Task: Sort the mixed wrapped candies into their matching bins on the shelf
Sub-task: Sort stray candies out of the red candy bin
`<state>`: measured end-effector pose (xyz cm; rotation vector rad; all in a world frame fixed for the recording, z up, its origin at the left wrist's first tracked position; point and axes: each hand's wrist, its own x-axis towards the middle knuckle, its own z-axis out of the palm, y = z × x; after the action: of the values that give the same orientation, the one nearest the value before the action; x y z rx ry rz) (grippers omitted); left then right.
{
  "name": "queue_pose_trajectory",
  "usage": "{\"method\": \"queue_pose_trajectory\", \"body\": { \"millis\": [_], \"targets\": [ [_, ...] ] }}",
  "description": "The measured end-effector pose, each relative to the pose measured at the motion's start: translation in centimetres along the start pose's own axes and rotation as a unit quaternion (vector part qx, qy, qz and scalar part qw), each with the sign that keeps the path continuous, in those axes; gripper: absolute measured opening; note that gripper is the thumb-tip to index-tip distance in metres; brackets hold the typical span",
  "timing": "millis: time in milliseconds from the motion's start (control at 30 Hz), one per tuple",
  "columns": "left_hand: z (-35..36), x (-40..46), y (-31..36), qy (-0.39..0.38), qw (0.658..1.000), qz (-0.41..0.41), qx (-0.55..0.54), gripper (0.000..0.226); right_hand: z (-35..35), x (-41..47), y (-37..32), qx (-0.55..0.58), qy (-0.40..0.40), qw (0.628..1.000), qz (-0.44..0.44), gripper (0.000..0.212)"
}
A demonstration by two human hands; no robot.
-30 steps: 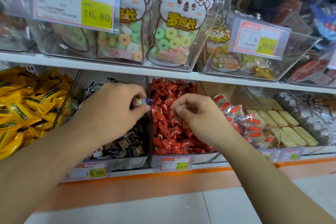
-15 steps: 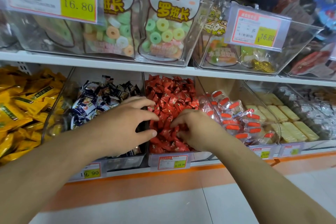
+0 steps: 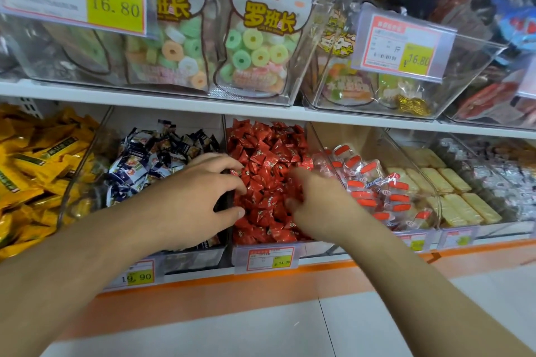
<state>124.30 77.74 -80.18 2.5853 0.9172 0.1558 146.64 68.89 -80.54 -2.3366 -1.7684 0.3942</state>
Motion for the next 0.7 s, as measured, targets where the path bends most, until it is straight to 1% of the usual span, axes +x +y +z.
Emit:
{"method": "queue_pose_trajectory", "body": {
  "millis": [67, 167, 267, 333, 433, 533, 600, 633, 700],
  "targets": [
    [0.0, 0.1, 0.1, 0.0, 1.0, -0.002, 0.0, 0.037, 1.5, -0.3, -0.6, 0.015, -0.036, 0.999, 0.0, 0.042],
    [0.0, 0.2, 0.3, 0.002, 1.0, -0.004, 0.004, 0.036, 1.1, -0.2, -0.7, 0.082, -0.049, 0.995, -0.021, 0.044],
    [0.0, 0.2, 0.4, 0.005, 1.0, -0.007, 0.008, 0.034, 0.1, -0.6, 0.0, 0.127, -0.088, 0.987, -0.042, 0.06],
    [0.0, 0.3, 0.6, 0.007, 1.0, -0.01, 0.011, 0.035, -0.2, -0.8, 0.3, 0.138, -0.089, 0.985, -0.053, 0.067],
    [0.0, 0.4, 1.0, 0.019, 0.999, -0.01, 0.029, 0.037, -1.2, -1.1, 1.0, 0.151, -0.044, 0.985, -0.07, 0.064],
    [0.2, 0.8, 1.7, 0.048, 0.997, -0.002, 0.055, 0.038, -2.6, -1.4, 2.1, 0.1, 0.057, 0.989, -0.093, 0.051],
    [0.4, 1.4, 2.5, 0.074, 0.994, 0.024, 0.072, 0.04, -3.1, -1.4, 3.2, 0.046, 0.125, 0.985, -0.109, 0.047],
    [0.5, 1.8, 3.1, 0.079, 0.994, 0.04, 0.066, 0.041, -3.3, -1.4, 3.8, 0.024, 0.139, 0.983, -0.115, 0.046],
    [1.0, 3.1, 4.6, 0.064, 0.995, 0.069, 0.027, 0.044, -3.3, -1.4, 5.1, -0.01, 0.123, 0.987, -0.104, 0.047]
  ]
}}
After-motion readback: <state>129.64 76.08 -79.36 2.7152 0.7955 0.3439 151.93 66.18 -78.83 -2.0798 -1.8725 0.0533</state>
